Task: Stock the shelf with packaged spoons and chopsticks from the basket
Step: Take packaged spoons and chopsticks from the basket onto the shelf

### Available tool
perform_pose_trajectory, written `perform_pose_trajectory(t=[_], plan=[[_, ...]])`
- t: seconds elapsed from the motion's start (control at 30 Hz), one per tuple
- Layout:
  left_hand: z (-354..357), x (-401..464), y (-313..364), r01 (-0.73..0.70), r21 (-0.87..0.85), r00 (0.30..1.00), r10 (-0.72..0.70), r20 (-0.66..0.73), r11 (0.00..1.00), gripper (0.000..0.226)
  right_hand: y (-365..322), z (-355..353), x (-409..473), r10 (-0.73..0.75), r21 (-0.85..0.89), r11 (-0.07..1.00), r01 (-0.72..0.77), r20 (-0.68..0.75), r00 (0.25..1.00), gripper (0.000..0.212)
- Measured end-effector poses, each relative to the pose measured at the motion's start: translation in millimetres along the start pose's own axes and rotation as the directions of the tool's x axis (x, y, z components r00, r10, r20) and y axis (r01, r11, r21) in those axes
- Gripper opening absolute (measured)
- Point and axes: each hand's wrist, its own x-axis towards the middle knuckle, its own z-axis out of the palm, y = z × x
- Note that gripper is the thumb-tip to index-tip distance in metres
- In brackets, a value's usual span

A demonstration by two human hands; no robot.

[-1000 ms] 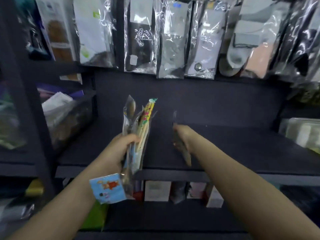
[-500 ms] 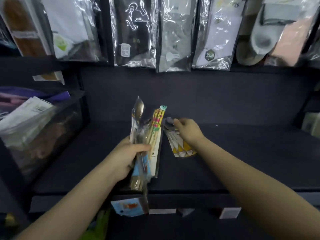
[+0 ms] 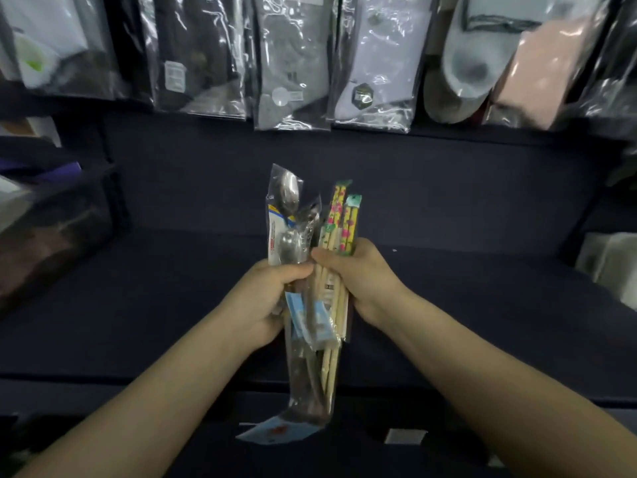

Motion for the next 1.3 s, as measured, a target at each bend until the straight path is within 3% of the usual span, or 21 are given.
perform_pose_trajectory(t=[0.1,0.2,0.3,0.47,0.57,0.63,0.7,0.87,0.93,1.0,1.13,1.2,1.23,1.27,1.3], plan=[[25.0,5.0,-7.2,-0.014,0.014,0.998,0.015,-0.054,1.000,0.015,-0.1,-25.7,6.6,-0.016,-0.086,0.996,0.009,-0.084,0.996,0.029],[44.4,13.3,-14.2,-0.001,0.059,0.995,0.007,-0.101,0.998,0.015,4.5,-50.1,12.6,0.056,-0.030,0.998,-0.060,-0.117,0.992,0.016],[58.3,22.6,-21.3,0.073,0.100,0.986,-0.057,-0.160,0.992,0.013,12.0,-72.0,18.5,0.137,0.072,0.989,-0.131,-0.073,0.988,0.024],[81.3,33.5,-30.5,0.167,0.103,0.967,-0.142,-0.209,0.981,0.013,17.5,-131.8,32.5,0.236,0.100,0.970,-0.220,-0.204,0.950,0.029],[101.2,37.5,-34.6,0.180,0.099,0.969,-0.159,-0.189,0.979,0.015,7.8,-194.5,37.9,0.216,0.038,0.976,-0.213,-0.241,0.946,0.025],[117.2,38.7,-38.4,0.183,0.099,0.972,-0.164,-0.169,0.978,0.021,4.3,-239.6,40.3,0.152,-0.154,0.966,-0.207,-0.308,0.939,0.022],[132.8,40.7,-44.1,0.172,0.093,0.975,-0.156,-0.157,0.981,0.026,5.9,-277.0,41.8,0.062,-0.422,0.874,-0.242,-0.397,0.916,0.015],[166.3,48.7,-59.2,0.178,0.073,0.980,-0.170,-0.103,0.981,0.027,17.1,-331.9,50.0,-0.140,-0.817,0.490,-0.306,-0.419,0.897,0.037],[176.9,50.7,-62.4,0.195,0.074,0.980,-0.190,-0.066,0.978,0.030,15.6,-336.3,48.3,-0.236,-0.893,0.342,-0.292,-0.382,0.893,0.037],[184.4,50.4,-63.5,0.196,0.095,0.980,-0.193,-0.039,0.976,0.030,18.4,-339.5,52.0,-0.242,-0.916,0.273,-0.293,-0.361,0.901,0.036],[186.5,51.3,-62.9,0.179,0.105,0.984,-0.176,-0.035,0.978,0.025,34.3,-331.7,48.4,-0.040,-0.954,0.054,-0.294,-0.296,0.954,0.040],[183.4,53.7,-64.1,0.156,0.127,0.987,-0.151,-0.048,0.980,0.025,36.1,-318.3,40.6,-0.155,-0.968,-0.019,-0.248,-0.243,0.958,0.044],[182.0,55.1,-64.8,0.143,0.147,0.989,-0.134,-0.065,0.979,0.027,34.1,-308.2,36.5,-0.264,-0.982,0.017,-0.187,-0.185,0.947,0.043],[181.0,55.9,-65.2,0.133,0.163,0.990,-0.121,-0.077,0.978,0.028,30.8,-295.2,32.1,-0.364,-0.987,0.127,-0.094,-0.135,0.922,0.041],[180.0,56.6,-65.3,0.124,0.172,0.990,-0.112,-0.080,0.977,0.028,25.2,-279.2,26.1,-0.407,-0.938,0.347,0.020,-0.132,0.904,0.038]])
